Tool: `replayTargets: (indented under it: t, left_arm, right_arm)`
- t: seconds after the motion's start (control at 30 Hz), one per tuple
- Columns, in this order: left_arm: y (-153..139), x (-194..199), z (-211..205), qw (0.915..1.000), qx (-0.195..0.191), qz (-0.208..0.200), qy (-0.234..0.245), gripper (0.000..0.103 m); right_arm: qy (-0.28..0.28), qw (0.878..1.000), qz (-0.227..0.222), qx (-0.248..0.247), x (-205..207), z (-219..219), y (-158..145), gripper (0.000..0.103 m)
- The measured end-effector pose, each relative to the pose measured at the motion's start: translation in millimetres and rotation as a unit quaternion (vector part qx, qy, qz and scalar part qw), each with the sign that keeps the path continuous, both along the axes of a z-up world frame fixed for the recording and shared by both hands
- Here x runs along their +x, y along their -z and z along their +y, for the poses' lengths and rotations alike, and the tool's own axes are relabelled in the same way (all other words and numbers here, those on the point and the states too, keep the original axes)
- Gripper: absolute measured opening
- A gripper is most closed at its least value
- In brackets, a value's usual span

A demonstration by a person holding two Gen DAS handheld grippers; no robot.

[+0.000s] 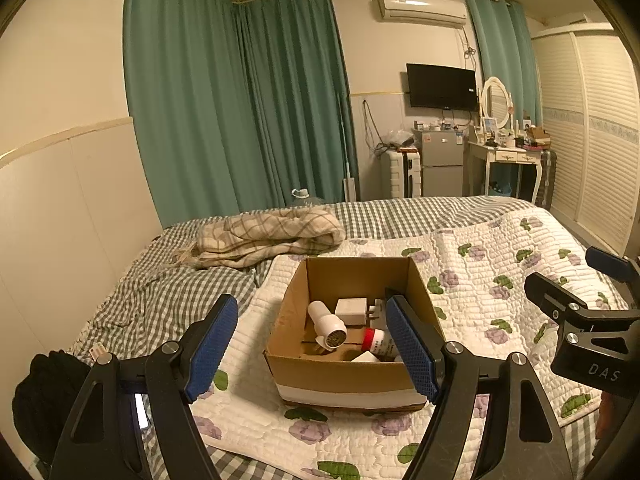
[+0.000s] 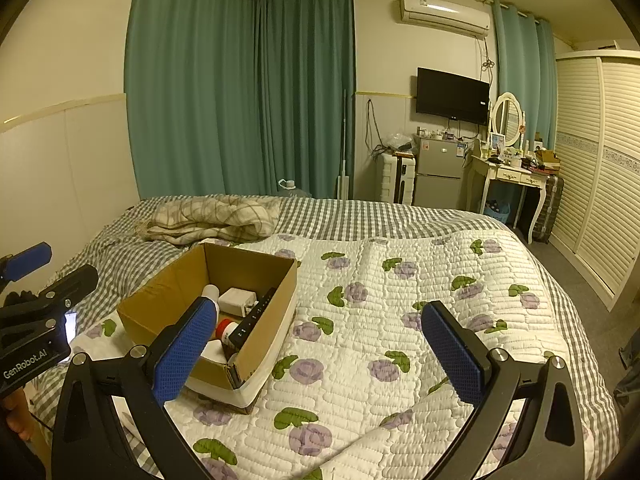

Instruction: Organize rigid objects

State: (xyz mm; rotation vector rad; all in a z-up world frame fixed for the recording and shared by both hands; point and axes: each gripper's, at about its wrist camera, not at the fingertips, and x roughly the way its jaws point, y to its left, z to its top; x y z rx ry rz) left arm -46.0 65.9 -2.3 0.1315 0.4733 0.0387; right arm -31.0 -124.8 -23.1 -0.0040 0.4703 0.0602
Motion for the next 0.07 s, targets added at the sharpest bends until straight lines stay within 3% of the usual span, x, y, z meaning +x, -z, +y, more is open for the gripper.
replayTargets:
  t: [0.07]
  left_arm:
    - [0.3, 0.5, -0.7, 1.0, 0.001, 0.001, 0.001, 0.08]
  right_arm:
    - [0.0, 1.0, 0.0, 0.0, 0.1, -0.2, -0.2, 0.103]
